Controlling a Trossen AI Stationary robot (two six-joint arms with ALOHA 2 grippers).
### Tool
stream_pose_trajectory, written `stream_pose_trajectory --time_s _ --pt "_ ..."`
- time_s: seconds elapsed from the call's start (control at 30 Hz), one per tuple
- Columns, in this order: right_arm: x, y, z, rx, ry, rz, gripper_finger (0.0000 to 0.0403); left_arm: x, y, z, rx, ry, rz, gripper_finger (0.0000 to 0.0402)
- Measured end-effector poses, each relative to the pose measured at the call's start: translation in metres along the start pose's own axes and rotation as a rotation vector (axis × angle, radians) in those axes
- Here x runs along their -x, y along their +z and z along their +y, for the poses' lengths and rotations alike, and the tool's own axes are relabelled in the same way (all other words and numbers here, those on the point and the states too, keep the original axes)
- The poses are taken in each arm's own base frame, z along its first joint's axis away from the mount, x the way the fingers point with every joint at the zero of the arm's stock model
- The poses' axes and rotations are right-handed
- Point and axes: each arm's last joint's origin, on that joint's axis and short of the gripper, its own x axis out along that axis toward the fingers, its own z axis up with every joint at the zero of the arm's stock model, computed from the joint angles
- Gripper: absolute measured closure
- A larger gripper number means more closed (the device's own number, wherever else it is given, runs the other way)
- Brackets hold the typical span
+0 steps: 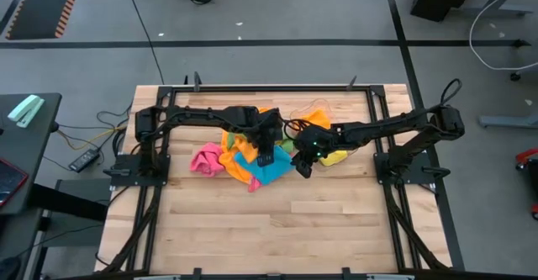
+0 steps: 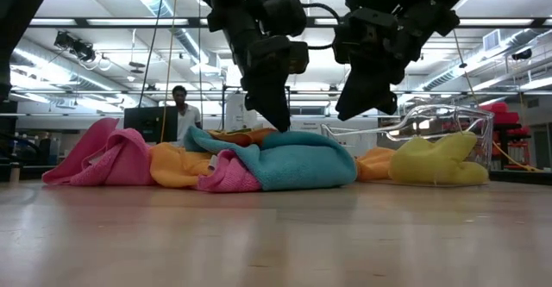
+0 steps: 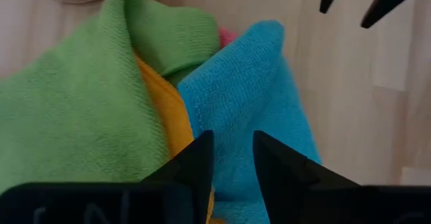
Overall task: Fold microfiber towels
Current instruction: Fold the blue towel
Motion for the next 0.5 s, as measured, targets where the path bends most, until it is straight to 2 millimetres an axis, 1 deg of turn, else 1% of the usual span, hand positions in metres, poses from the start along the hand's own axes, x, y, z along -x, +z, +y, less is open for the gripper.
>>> stream_pose_trajectory --time_s 0.17,0.3,0.4,0.5 --pt "0.000 0.000 0.000 0.000 -0.009 -0.005 0.0306 0.003 -0.001 -0.001 0.021 -0.009 0.003 0.0295" --pt "0.000 0.000 0.000 0.003 -0.011 -0.008 0.0306 0.021 0.001 -0.004 0.015 -0.016 -0.026 0.0292" --pt "0.000 0.001 0.000 0.010 -0.010 -0.013 0.0306 0.028 0.003 0.000 0.006 0.042 -0.055 0.0284" --pt "0.000 0.001 -0.001 0.017 -0.013 -0.018 0.0306 0.029 0.005 0.007 0.019 0.024 -0.075 0.0269"
